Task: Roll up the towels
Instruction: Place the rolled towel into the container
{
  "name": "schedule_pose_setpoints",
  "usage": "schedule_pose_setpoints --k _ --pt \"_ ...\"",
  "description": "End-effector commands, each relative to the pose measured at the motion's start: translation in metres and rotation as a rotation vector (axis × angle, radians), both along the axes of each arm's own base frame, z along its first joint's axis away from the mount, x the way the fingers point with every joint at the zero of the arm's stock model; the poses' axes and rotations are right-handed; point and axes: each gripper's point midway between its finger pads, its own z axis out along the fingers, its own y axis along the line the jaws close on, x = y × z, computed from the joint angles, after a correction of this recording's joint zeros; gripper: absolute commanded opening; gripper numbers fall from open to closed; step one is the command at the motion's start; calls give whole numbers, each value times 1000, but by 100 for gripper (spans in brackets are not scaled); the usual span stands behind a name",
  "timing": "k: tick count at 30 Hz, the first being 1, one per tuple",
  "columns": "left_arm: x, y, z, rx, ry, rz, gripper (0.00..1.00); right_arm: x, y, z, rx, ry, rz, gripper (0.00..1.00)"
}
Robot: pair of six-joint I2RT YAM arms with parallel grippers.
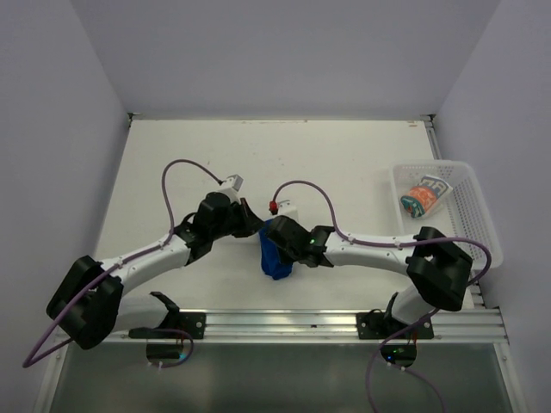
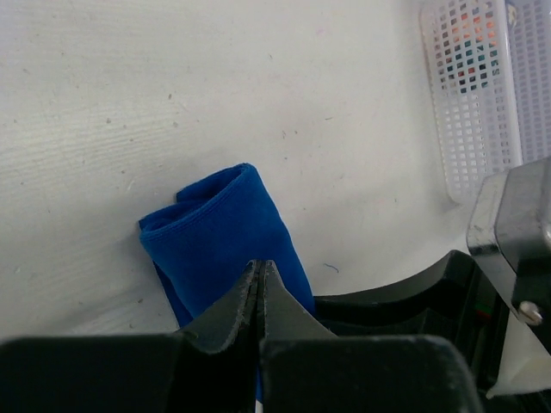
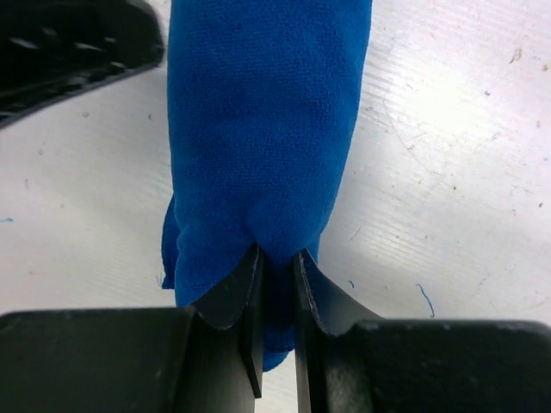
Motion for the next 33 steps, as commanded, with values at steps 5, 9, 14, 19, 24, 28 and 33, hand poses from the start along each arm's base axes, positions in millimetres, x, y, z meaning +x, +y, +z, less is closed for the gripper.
schedule_pose_setpoints --k 5,9,14,19,24,28,33 --pt "1 -19 9 -73 -23 -67 0 6 -18 10 -237 -113 -4 0" --pt "-2 -23 5 -77 -17 -81 0 5 -13 13 -265 -133 11 0" --pt "-8 -26 -20 -49 27 -96 0 5 -8 12 -274 -136 19 0" --pt "-13 -22 -49 -10 79 -93 0 5 -5 12 -262 -133 23 1" --pt "-18 -13 -72 38 122 -76 0 3 -3 16 -240 -128 22 16" --pt "-19 -9 -76 54 125 -65 0 5 -3 25 -198 -141 -5 34" --pt "-20 -8 -76 57 130 -65 0 9 -7 49 -115 -172 -62 47"
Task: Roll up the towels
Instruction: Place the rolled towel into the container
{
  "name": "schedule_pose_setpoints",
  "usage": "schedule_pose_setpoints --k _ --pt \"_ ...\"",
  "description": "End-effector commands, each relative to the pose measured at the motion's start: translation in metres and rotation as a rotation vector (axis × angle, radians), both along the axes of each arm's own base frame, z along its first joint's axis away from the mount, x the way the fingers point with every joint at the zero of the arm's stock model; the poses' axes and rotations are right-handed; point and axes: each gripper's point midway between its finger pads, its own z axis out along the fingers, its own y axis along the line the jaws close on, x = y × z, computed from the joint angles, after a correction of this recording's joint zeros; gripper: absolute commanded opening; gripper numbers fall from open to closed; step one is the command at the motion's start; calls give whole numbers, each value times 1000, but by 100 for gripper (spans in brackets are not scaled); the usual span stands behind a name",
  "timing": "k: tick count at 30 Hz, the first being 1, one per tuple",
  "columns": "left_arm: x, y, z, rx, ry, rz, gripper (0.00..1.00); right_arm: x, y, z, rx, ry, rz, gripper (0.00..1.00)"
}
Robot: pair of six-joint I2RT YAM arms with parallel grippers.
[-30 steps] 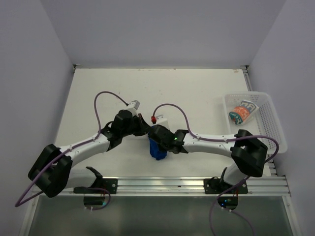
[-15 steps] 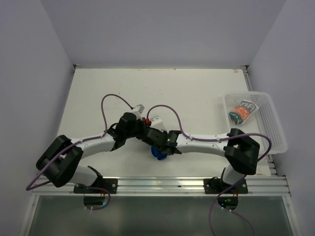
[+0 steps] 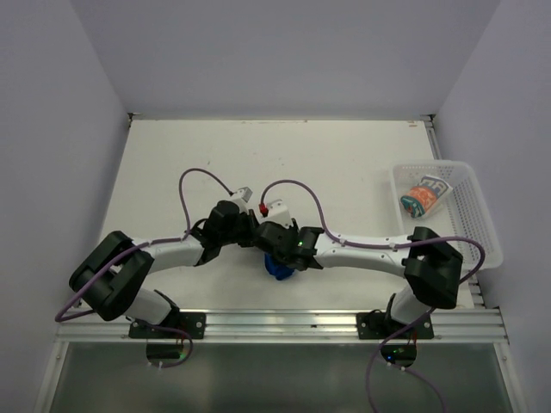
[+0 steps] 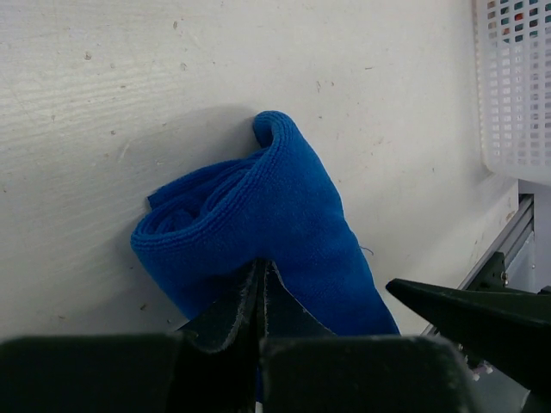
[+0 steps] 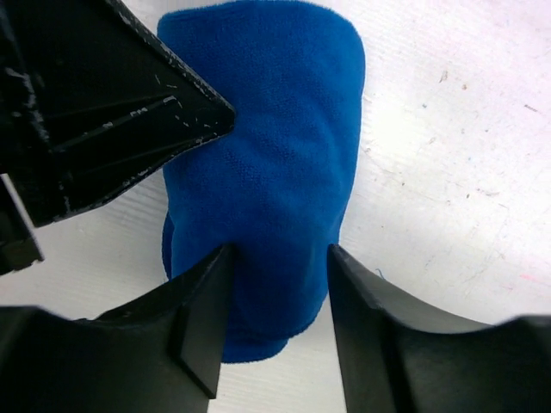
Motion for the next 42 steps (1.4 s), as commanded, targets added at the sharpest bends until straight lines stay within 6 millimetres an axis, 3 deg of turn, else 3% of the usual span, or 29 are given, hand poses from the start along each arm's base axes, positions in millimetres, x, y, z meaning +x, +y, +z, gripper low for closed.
schedule_pose_setpoints --k 1,6,7,10,15,22,31,36,41,42 --pt "-6 8 -15 46 28 11 0 7 -4 35 104 -59 -58 52" --pt "-8 11 -17 54 30 19 0 11 -1 43 270 -22 -80 63" --pt "-8 11 -17 54 30 19 0 14 -8 38 289 -4 -103 65" --pt "-8 12 -16 52 28 20 0 14 -3 29 347 45 -82 77" --pt "-9 12 -15 54 29 21 0 11 16 18 399 97 -8 87" --pt "-10 11 -14 49 28 15 0 14 25 -2 362 126 15 90" --pt "-11 13 -14 50 27 16 0 17 19 -38 274 141 -8 91" --pt "-10 11 -14 44 27 17 0 14 19 -44 279 148 -3 90" --pt "-9 10 -15 43 30 17 0 14 16 -50 245 145 -13 83" --pt "-8 9 -14 41 30 15 0 12 16 -52 243 152 -11 76"
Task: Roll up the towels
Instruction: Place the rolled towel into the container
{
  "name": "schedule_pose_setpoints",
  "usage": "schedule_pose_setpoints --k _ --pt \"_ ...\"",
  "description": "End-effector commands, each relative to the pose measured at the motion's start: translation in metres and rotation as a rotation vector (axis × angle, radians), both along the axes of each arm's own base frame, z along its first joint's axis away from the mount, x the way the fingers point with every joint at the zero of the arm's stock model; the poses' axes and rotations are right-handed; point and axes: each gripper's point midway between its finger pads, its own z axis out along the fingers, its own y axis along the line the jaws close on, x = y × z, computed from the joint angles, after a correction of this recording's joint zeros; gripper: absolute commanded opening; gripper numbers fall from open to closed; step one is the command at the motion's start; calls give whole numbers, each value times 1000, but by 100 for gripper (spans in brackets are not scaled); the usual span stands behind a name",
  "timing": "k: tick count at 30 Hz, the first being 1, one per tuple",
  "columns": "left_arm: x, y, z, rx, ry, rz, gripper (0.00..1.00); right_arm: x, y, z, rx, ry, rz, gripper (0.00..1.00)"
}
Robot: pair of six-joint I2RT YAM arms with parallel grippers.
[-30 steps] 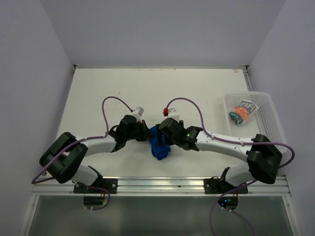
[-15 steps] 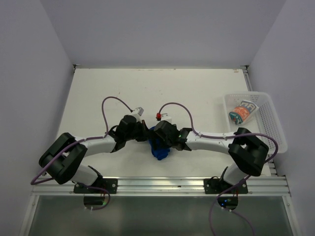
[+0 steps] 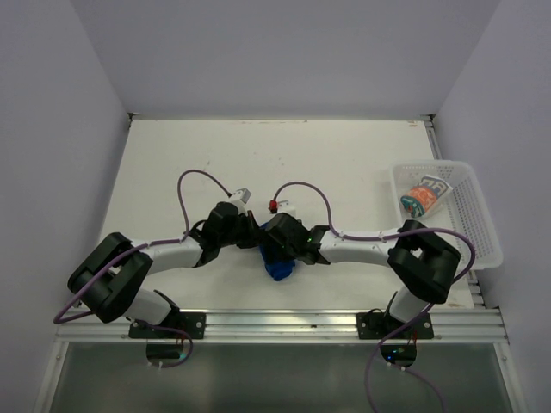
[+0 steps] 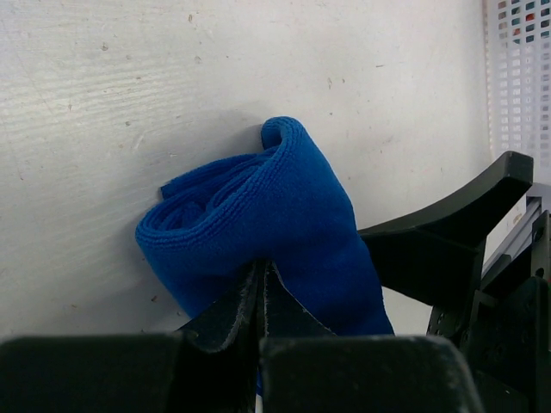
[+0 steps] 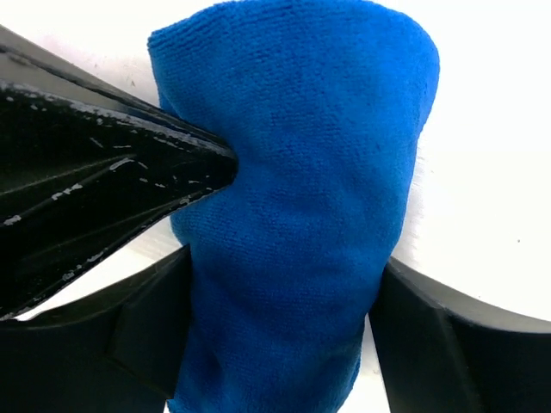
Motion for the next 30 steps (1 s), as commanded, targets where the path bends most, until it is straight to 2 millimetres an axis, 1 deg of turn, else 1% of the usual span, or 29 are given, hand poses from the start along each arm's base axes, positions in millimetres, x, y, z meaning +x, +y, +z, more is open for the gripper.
schedule_pose_setpoints --k 1,3,5,6,7,9,10,11,12,13,14,15,16,17,18,19,20,21,22,23,24,25,26,27,28,29,30 --pt "-6 4 -10 29 26 2 0 2 -2 -10 -30 -9 -2 74" --pt "-4 3 -8 28 24 1 0 0 -1 -13 -28 -1 3 67" --pt "-4 2 -7 32 24 -1 0 -2 1 -13 -16 9 8 58" --pt "0 1 -3 28 13 1 0 -4 1 -14 -11 15 9 54" --pt "2 1 -1 30 7 3 0 -4 2 -13 -6 17 11 46" --pt "6 0 5 39 -5 4 0 -6 1 -13 0 25 6 37" --pt "11 2 9 36 -9 10 0 -6 1 -10 11 23 3 32" --pt "11 3 13 26 2 6 0 -6 -1 -9 9 19 -2 23" --pt "25 10 26 3 -19 37 0 -7 -2 -8 14 20 -9 19" --pt "31 15 32 -5 -30 51 0 -7 -3 -4 22 15 -11 15" --pt "35 21 37 -1 -26 59 0 -7 -5 -3 22 11 -16 7" --pt "53 30 57 -14 -70 97 0 -7 -7 -2 22 8 -18 4" --pt "62 37 67 5 -103 103 0 -7 -9 0 25 4 -21 0" --pt "66 46 70 40 -95 124 0 -6 -10 7 38 -4 -26 0" --pt "83 52 99 43 -168 144 0 -6 -13 10 41 -10 -30 0" --pt "83 59 102 76 -153 157 0 -5 -14 15 48 -19 -36 0" --pt "92 59 127 67 -199 164 0 -2 -18 26 65 -32 -48 0" --pt "96 63 140 64 -222 172 1 1 -20 34 75 -50 -54 0" --pt "96 66 146 85 -230 164 1 3 -27 39 65 -55 -67 0" --pt "103 67 168 82 -272 168 3 11 -33 57 93 -85 -92 0" --pt "104 69 177 105 -298 160 4 16 -41 65 88 -109 -111 0" --pt "103 73 179 131 -294 164 6 17 -52 70 64 -113 -129 0" --pt "106 74 191 137 -322 163 13 28 -64 92 86 -159 -163 0" --pt "106 77 197 157 -348 155 16 35 -77 101 70 -191 -201 0" --pt "105 80 198 176 -352 159 22 36 -93 106 47 -195 -228 0" --pt "105 83 200 190 -360 161 34 46 -111 114 38 -212 -275 0" --pt "102 87 202 206 -376 165 39 50 -125 130 61 -243 -311 0"
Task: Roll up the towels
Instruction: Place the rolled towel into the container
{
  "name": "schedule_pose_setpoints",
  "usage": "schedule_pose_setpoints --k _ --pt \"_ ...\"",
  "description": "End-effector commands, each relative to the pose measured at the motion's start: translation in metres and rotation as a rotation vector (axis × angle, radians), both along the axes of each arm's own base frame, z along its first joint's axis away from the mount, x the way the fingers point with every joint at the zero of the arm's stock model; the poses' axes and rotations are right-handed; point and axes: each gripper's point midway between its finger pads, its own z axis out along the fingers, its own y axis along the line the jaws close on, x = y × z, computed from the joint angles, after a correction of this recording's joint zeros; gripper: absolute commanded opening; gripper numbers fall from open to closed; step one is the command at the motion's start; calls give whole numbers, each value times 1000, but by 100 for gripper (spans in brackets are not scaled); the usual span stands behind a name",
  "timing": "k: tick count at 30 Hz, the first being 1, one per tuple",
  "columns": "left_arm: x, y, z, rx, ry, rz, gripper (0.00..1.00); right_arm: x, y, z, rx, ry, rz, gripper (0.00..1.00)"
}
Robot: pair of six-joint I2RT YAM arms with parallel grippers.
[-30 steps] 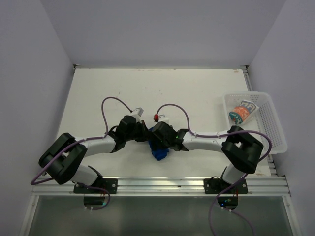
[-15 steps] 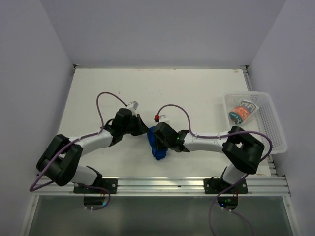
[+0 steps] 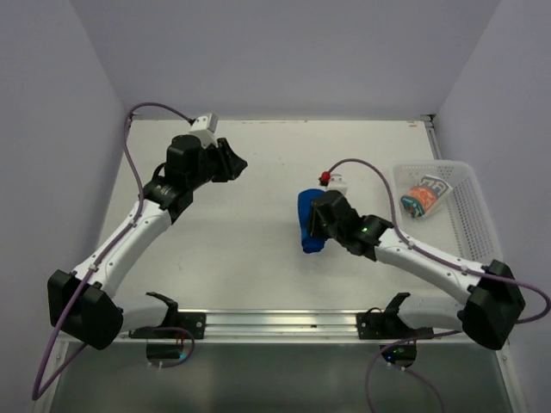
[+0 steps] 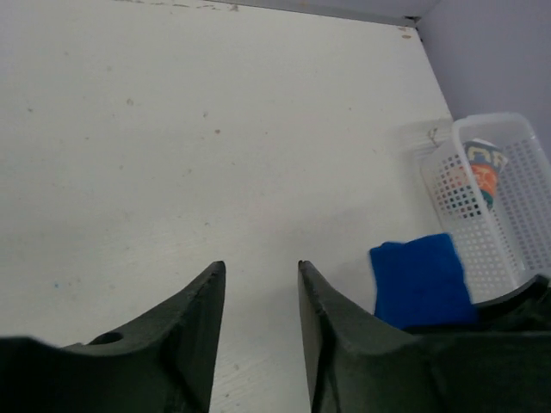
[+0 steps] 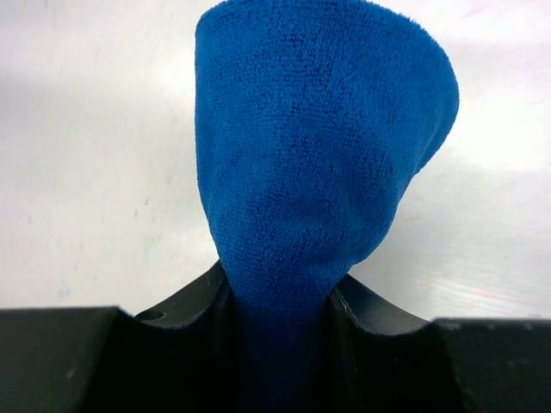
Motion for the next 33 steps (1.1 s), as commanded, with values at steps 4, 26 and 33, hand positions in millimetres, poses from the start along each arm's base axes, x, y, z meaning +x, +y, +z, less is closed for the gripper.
schedule_pose_setpoints --k 4,26,33 --pt "-15 34 -16 156 2 60 50 27 -106 68 -24 -139 -276 0" --pt "-41 47 -65 225 39 36 59 13 -327 92 -28 -143 -960 0" --pt "-43 44 -65 216 40 18 60 24 -360 68 -32 -146 -1031 0"
